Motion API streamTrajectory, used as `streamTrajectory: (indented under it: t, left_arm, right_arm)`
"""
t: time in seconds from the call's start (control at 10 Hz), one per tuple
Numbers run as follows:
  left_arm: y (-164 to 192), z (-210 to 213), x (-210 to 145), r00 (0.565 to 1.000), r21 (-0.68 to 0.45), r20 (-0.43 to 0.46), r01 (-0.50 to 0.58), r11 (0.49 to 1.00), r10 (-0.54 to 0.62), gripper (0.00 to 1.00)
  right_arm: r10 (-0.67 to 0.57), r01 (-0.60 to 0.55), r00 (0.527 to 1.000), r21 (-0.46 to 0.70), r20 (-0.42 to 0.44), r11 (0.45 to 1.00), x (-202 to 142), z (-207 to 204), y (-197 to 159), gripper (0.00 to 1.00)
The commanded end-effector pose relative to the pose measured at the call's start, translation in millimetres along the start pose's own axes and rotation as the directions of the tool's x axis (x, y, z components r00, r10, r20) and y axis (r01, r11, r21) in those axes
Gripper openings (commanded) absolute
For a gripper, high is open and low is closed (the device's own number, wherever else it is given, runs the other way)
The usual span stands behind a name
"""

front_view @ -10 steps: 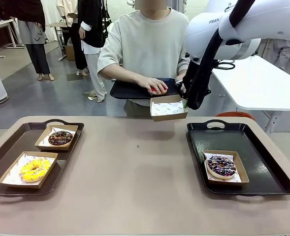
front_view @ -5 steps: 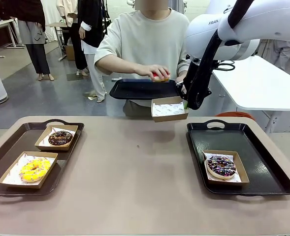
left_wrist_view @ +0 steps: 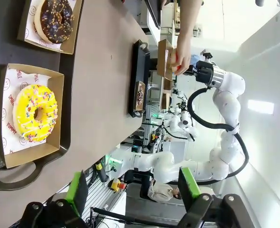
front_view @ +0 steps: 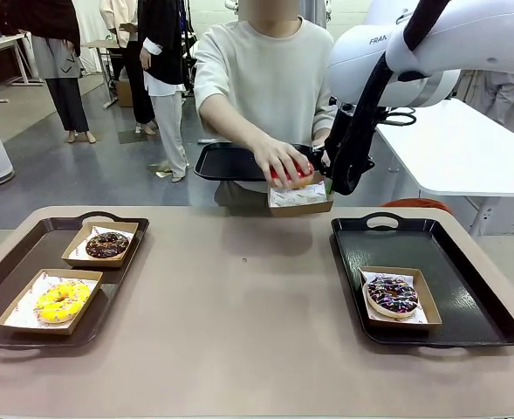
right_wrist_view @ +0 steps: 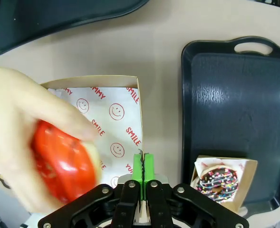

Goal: Individually package the donuts and arrange them on the tray.
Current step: Place the picked Paper togo box on the Handle tray.

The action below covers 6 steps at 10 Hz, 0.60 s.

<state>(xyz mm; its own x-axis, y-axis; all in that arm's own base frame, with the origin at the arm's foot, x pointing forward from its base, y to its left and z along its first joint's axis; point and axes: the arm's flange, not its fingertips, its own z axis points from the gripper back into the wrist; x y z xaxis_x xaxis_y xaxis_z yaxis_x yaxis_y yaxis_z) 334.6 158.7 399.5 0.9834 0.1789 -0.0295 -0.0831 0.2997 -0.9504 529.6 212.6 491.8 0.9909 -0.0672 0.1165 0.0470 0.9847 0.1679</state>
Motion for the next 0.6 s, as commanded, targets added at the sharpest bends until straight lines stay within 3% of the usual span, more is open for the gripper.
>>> streamTrajectory:
  t: [0.0,0.5]
  left_arm:
    - [-1.5,3.3,-3.1,1.0,0.006,-0.005,0.01,1.0,-0.01,1.0]
    - [-1.5,3.3,-3.1,1.0,0.006,-0.005,0.01,1.0,-0.01,1.0]
  right_arm:
    - [0.0,0.0,1.0,0.001,0.004,1.0,-0.8,1.2,-0.4,0.0]
    - [0.0,0.0,1.0,0.001,0.004,1.0,-0.8,1.2,-0.4,0.0]
